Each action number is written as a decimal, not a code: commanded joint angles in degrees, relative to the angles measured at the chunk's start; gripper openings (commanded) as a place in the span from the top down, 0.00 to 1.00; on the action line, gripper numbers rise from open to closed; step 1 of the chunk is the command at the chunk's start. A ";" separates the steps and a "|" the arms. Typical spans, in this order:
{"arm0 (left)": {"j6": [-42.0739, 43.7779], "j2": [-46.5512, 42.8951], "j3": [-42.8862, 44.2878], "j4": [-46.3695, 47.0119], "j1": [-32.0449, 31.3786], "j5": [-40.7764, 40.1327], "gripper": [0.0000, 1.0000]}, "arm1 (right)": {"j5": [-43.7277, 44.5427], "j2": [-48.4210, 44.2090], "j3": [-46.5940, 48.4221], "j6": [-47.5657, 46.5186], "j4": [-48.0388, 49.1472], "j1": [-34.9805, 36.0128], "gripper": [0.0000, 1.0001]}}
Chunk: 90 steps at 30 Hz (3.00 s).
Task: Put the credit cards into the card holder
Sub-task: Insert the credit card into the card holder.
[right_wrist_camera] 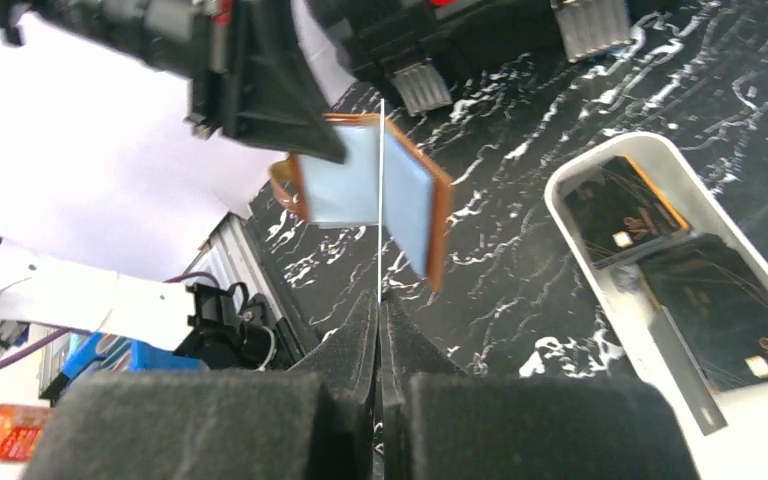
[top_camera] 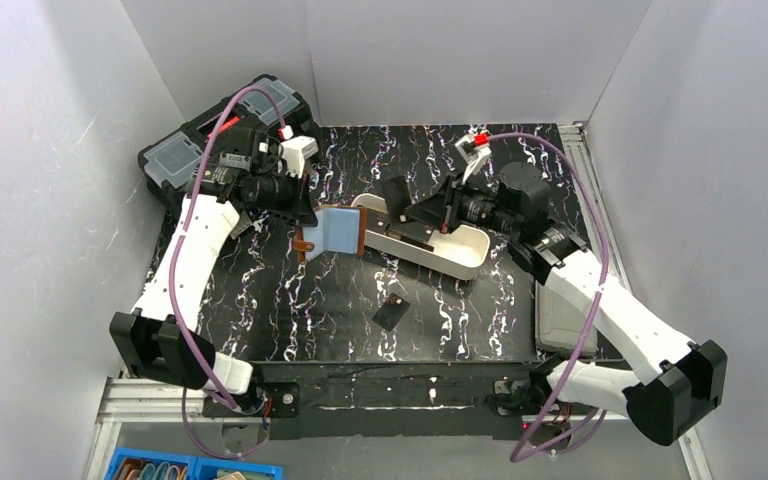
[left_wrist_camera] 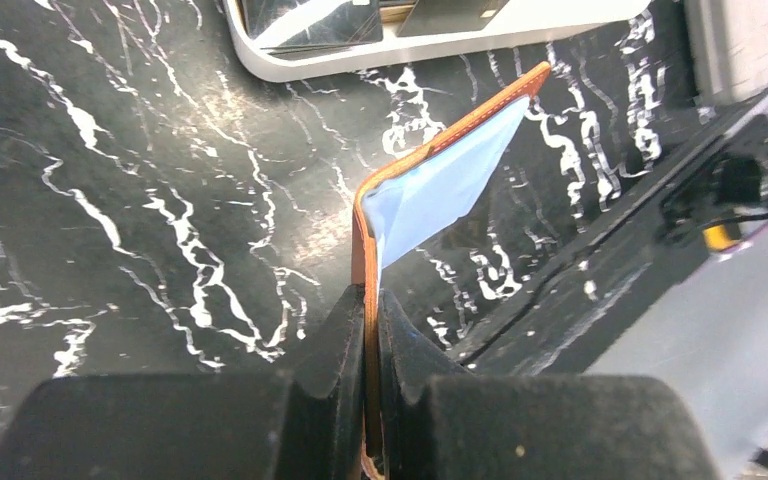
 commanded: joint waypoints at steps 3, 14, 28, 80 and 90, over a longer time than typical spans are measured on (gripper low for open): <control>-11.74 -0.28 -1.29 2.83 3.35 13.98 1.00 | 6.70 2.46 4.99 -3.63 1.87 11.78 0.99; -15.17 -0.36 -4.30 6.98 8.49 40.72 1.00 | 10.16 7.11 1.39 -5.08 8.93 15.30 0.99; -15.47 -0.05 -2.68 9.08 8.64 49.92 1.00 | 9.62 6.20 -2.59 -3.68 11.33 15.21 0.99; -4.42 -7.12 -3.57 12.94 2.89 42.97 1.00 | -0.77 13.91 -2.98 7.99 26.19 13.54 0.99; -5.86 -5.38 -0.60 11.39 2.95 49.39 1.00 | -7.02 17.10 -6.81 14.85 40.81 12.59 0.99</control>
